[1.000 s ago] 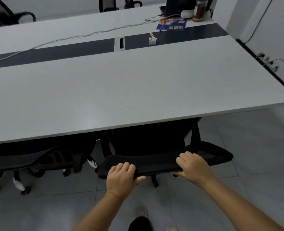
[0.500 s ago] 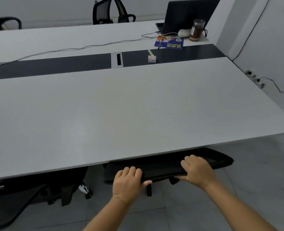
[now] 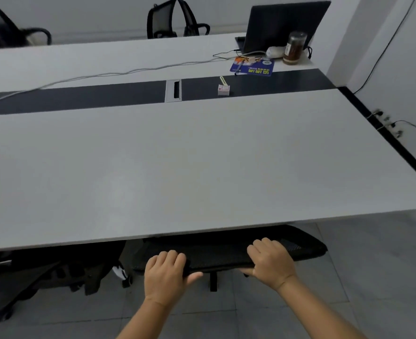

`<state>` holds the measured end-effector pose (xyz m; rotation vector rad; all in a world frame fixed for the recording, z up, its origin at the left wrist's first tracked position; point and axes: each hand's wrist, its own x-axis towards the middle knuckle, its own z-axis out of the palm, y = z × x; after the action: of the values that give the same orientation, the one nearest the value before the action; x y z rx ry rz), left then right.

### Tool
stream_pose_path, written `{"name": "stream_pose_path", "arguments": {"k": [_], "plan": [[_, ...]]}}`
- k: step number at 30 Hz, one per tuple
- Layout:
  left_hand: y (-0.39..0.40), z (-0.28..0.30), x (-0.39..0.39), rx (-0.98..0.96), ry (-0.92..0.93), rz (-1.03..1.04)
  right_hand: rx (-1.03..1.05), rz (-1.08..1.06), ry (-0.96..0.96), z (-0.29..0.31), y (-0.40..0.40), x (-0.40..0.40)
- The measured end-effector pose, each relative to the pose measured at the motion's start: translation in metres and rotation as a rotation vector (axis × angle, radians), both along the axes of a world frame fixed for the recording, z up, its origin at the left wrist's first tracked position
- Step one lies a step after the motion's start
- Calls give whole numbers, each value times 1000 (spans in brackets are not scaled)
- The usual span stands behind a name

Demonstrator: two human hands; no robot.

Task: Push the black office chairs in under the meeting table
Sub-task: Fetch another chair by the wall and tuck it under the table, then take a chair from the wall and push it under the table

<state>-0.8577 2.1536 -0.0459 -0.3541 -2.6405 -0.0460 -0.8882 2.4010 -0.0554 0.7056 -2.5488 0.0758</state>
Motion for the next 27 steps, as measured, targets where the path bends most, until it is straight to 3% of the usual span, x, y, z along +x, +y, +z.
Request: {"name": "stream_pose_path", "arguments": {"k": [9, 16, 18, 21, 23, 27], "plan": [[27, 19, 29, 94, -204, 196, -60, 11, -161, 12, 0, 11], [43, 22, 37, 132, -369, 107, -140, -70, -304, 17, 7, 28], [45, 25, 37, 174, -391, 101, -227, -122, -330, 13, 16, 40], [56, 26, 39, 387, -405, 10, -355, -195, -423, 12, 37, 63], [73, 25, 47, 535, -423, -102, -560, -312, -505, 20, 52, 85], [128, 26, 74, 860, -852, -229, -1011, -587, -703, 22, 90, 150]]}}
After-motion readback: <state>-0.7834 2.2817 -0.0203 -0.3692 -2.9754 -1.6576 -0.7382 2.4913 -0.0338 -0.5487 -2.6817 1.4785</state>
